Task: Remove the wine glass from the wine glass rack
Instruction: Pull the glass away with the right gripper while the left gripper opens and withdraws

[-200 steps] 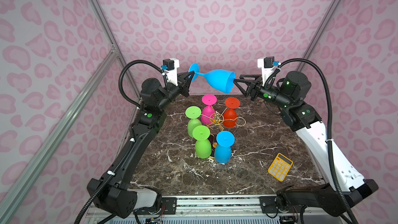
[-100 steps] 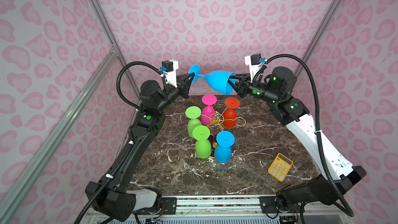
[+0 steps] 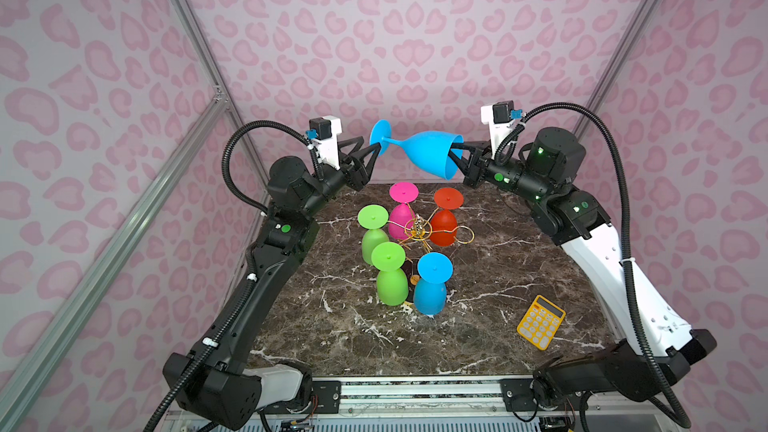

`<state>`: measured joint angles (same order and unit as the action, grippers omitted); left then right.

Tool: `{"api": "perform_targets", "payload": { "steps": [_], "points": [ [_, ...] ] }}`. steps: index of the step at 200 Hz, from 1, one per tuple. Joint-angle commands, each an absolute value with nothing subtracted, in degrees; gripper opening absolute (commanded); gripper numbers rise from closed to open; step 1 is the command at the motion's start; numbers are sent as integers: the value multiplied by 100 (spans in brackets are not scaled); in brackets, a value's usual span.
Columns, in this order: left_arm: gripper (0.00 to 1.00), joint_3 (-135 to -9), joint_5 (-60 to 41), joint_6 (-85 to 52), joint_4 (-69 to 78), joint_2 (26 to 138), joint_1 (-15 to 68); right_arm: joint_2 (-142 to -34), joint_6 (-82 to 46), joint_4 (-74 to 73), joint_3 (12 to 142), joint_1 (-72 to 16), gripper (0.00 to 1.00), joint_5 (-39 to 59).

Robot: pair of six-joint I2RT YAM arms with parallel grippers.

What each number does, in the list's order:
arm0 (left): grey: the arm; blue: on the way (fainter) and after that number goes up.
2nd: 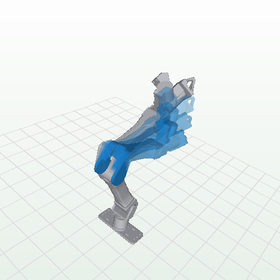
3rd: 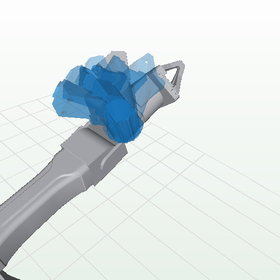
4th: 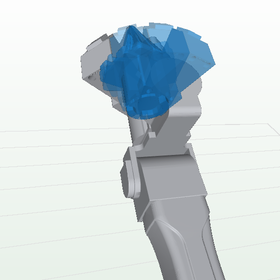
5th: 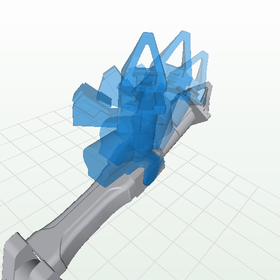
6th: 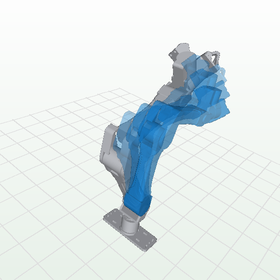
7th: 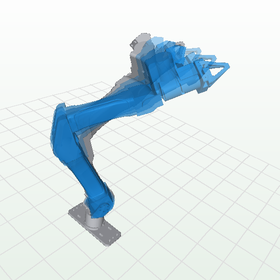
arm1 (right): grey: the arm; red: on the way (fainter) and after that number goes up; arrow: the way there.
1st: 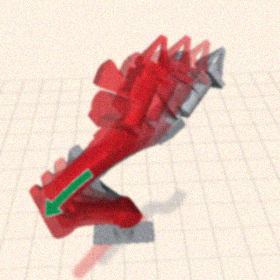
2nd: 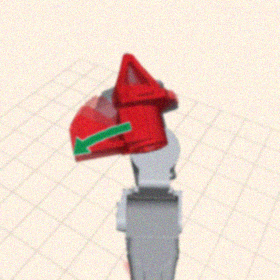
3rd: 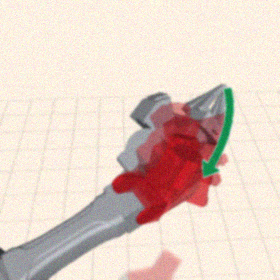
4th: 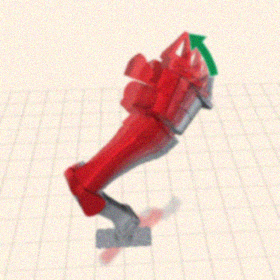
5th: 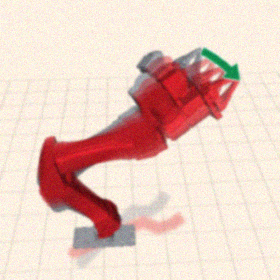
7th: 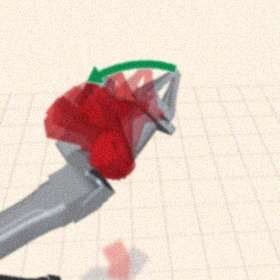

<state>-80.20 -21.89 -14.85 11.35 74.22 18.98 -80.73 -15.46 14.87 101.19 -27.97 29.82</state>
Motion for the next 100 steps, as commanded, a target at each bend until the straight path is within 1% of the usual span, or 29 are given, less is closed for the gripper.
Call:
{"api": "perform_targets", "payload": {
  "steps": [1,14,22,38,57,67,90,100],
  "points": [
    [74,-7950,-1999,-1278,1371,7295,1890,-7900,-1512,1453,10178,-2727,0,2799],
    [79,-7880,-1887,-1196,1375,7198,1890,-7763,-1462,1545,10178,-2587,0,2701],
    [81,-7821,-1781,-1132,1365,7126,1890,-7699,-1447,1635,10191,-2451,0,2654],
    [84,-7743,-1476,-940,1367,6917,1890,-7599,-1411,1908,10251,-2036,0,2587],
    [89,-7340,-938,-668,1390,6574,1892,-7601,-1284,2509,10523,-1500,0,2453],
    [92,-7217,-688,-516,1377,6378,1890,-7698,-1163,2944,10777,-1197,0,2382],
    [100,-6921,-252,-268,1254,5933,1890,-8124,-686,4072,11485,-836,0,2070],
    [97,-6785,-78,-200,1201,5756,1890,-8410,-443,4618,11848,-730,0,1883]
  ]
}}
